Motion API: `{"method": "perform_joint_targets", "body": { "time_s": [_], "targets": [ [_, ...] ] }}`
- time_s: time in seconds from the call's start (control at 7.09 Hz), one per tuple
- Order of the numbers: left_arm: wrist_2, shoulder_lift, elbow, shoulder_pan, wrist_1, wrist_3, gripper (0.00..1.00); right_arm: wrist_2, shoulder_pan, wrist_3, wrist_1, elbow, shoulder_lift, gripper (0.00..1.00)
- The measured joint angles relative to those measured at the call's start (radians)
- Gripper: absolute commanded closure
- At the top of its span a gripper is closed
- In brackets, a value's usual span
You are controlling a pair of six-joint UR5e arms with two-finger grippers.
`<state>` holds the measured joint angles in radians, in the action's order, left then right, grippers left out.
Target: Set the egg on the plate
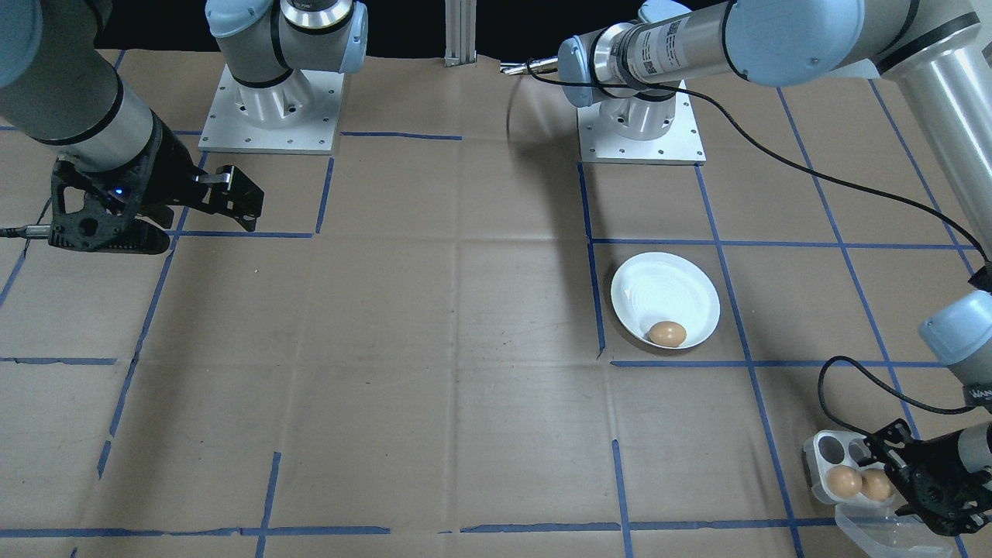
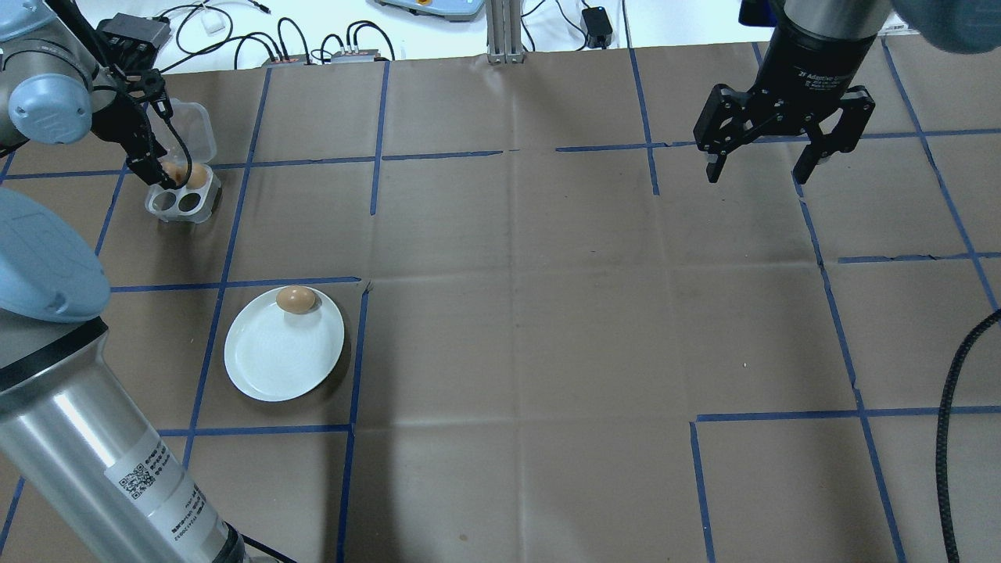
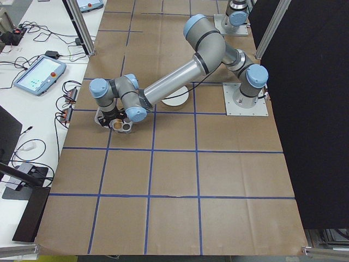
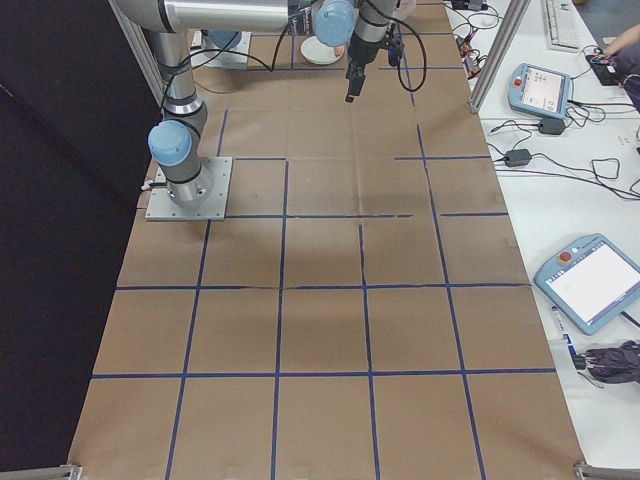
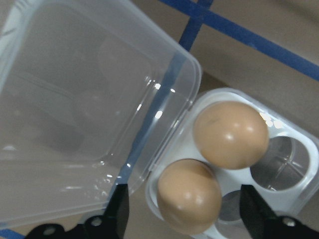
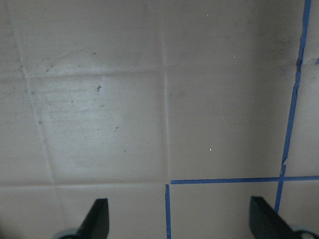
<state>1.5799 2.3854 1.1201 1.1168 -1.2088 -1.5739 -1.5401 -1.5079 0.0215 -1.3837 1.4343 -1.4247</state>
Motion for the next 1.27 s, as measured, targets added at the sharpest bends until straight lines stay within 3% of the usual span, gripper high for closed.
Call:
{"method": "perform_joint_targets", "body": {
  "time_s": [0.56,0.7,0.85,0.99,1.27],
  "targets": [
    [-0.004,0.001,0.003,0.001,0.000,0.009,0.44,0.000,0.000,0.000,0.000,0.000,0.000,0.00],
    [-0.005,0.001,0.005,0.001,0.000,0.009,0.60,0.000,0.000,0.000,0.000,0.000,0.000,0.00],
    [-0.003,0.001,0.006,0.001,0.000,0.009,0.84,0.000,0.000,0.000,0.000,0.000,0.000,0.00],
    [0.002,0.000,0.005,0.002,-0.001,0.009,0.98,0.000,0.000,0.000,0.000,0.000,0.000,0.00],
    [0.006,-0.010,0.000,0.003,-0.007,0.009,1.00,0.000,0.000,0.000,0.000,0.000,0.000,0.00]
  ]
}}
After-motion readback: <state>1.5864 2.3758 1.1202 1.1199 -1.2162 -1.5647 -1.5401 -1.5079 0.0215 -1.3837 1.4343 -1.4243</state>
